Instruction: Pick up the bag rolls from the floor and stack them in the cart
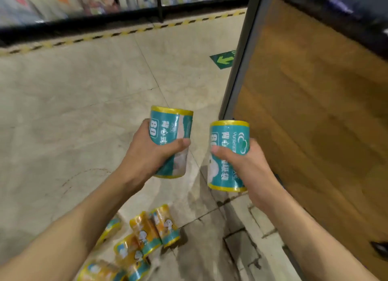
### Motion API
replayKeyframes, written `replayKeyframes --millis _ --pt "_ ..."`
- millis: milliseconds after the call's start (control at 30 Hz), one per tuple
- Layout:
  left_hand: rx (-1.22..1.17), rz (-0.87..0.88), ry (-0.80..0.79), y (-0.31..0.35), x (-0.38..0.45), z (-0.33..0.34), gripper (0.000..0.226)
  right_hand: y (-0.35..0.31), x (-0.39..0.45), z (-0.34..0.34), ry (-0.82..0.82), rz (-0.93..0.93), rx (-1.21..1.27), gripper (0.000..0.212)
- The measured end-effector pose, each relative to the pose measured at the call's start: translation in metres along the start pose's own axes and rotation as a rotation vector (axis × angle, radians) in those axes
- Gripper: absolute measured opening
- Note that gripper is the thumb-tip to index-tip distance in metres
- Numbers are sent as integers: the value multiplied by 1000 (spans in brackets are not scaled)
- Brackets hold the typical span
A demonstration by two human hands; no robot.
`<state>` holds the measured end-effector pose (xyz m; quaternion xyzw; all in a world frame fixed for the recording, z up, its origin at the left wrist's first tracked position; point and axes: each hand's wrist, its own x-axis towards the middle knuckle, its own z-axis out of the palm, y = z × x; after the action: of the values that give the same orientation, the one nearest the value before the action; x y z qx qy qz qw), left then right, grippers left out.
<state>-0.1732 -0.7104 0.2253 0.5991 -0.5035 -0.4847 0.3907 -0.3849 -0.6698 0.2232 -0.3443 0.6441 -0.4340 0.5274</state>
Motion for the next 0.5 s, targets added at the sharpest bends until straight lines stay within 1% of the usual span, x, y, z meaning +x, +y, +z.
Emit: replayKeyframes --millis 133,233,300,400,500 --pt "-124 53 46 194 -55 -51 64 -187 -81 -7 -74 -88 9 66" --pt "-167 116 45 359 -101 -94 62 -340 -155 -15 -80 -192 19 56" --pt "-185 174 21 460 -133 -117 62 -433 -204 -24 -94 -257 29 56" --pt "-216 256 -4 581 -183 -140 75 -546 -274 -40 -157 -332 83 53" --pt "-232 349 -42 665 -223 -151 73 -625 -330 -55 -159 -426 54 59"
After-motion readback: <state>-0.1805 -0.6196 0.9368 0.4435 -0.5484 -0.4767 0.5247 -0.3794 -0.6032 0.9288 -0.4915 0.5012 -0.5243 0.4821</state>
